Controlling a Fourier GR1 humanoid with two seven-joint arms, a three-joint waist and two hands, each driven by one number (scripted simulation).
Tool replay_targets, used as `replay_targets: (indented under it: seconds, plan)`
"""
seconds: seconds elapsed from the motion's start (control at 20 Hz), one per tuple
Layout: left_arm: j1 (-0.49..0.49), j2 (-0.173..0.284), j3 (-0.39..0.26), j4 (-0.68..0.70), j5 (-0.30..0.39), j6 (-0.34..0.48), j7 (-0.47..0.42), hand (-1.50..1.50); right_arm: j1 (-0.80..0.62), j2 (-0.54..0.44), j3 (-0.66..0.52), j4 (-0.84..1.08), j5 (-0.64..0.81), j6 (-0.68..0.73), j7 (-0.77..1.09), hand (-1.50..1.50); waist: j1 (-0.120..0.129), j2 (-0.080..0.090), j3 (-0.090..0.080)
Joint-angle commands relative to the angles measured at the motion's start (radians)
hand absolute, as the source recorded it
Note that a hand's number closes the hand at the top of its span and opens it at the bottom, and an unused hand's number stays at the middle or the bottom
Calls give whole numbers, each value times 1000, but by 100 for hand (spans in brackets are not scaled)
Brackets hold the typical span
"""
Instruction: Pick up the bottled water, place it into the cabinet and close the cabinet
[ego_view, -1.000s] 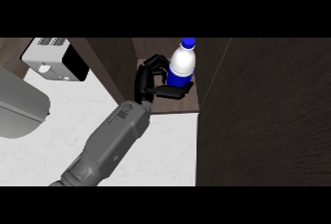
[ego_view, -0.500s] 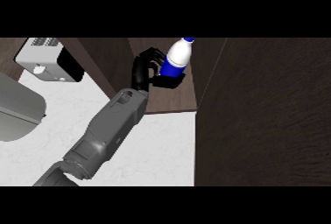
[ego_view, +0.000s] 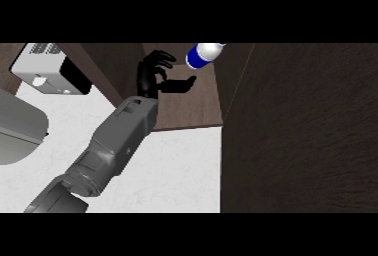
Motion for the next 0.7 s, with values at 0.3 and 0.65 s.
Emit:
replay_targets:
  seconds: [0.3, 0.65]
  plan:
    - [-66, 23, -19, 106, -63, 88, -81, -150, 6, 9, 36, -27, -44, 26, 3, -150, -23, 13, -1]
    - [-99, 42, -4, 101, -57, -51, -73, -150, 37, -17, 15, -48, -69, 60, -3, -150, -28, 10, -1]
